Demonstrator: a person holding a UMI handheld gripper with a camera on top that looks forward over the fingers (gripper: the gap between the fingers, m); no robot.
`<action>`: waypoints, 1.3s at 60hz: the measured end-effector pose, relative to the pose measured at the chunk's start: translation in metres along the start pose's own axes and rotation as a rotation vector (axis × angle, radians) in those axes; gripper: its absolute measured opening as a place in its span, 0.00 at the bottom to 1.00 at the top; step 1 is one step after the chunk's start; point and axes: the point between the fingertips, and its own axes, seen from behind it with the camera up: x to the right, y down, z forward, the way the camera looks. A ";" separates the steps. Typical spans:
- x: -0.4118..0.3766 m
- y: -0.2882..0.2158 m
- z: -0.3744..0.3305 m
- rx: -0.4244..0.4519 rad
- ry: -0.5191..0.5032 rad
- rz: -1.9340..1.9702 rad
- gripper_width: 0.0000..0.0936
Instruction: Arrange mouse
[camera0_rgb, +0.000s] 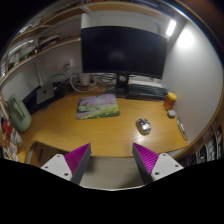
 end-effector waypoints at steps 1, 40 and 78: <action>0.008 0.000 0.002 0.000 0.009 0.007 0.92; 0.142 0.001 0.073 0.104 0.131 0.061 0.92; 0.184 -0.006 0.222 0.063 0.079 0.077 0.92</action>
